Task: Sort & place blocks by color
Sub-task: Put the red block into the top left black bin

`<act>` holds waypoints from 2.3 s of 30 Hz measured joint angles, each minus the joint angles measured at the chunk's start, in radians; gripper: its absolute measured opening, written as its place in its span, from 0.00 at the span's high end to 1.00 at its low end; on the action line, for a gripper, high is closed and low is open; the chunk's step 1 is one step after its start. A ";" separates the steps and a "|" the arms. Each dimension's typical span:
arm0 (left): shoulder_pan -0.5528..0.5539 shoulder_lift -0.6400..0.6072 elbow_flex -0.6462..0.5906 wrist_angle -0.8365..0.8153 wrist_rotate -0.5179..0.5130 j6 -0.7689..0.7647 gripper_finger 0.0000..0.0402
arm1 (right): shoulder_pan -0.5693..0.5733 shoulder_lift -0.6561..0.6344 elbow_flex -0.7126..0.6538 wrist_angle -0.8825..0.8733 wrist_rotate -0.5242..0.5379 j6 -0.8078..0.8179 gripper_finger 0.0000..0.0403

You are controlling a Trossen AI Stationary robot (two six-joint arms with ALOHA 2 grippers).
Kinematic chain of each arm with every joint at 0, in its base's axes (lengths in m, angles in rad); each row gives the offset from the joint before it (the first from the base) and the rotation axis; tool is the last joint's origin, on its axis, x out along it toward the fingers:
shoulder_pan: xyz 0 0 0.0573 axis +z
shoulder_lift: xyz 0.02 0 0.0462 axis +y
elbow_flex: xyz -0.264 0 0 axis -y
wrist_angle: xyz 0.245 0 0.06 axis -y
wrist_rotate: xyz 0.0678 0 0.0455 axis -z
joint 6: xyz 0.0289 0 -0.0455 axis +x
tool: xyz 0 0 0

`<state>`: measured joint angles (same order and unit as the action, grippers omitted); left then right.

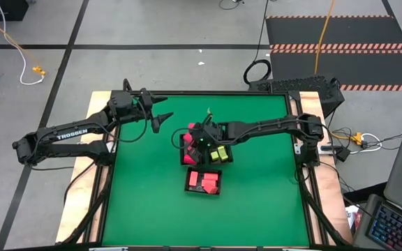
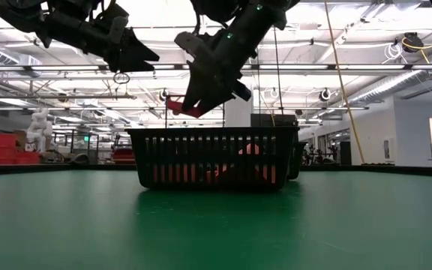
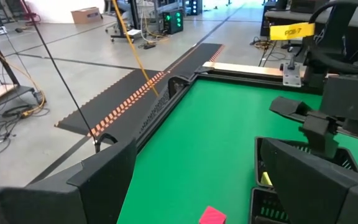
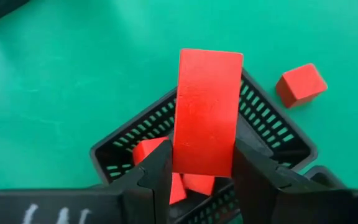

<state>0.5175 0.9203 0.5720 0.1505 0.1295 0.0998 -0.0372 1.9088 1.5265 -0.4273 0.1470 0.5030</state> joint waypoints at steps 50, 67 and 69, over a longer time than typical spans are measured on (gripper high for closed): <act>0.000 0.000 0.000 -0.051 -0.064 0.049 0.14 | -0.070 0.000 -0.166 0.331 -0.039 -0.013 0.51; 0.000 0.000 0.000 -0.045 -0.123 0.079 0.14 | -0.245 -0.003 0.139 -0.126 -0.070 -0.312 0.51; 0.000 0.000 0.000 -0.045 -0.139 0.080 0.14 | -0.253 -0.002 0.161 -0.155 -0.065 -0.317 0.51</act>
<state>0.5176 0.9203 0.5720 0.1059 -0.0091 0.1797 -0.2905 1.9071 1.6878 -0.5826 0.0818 0.1856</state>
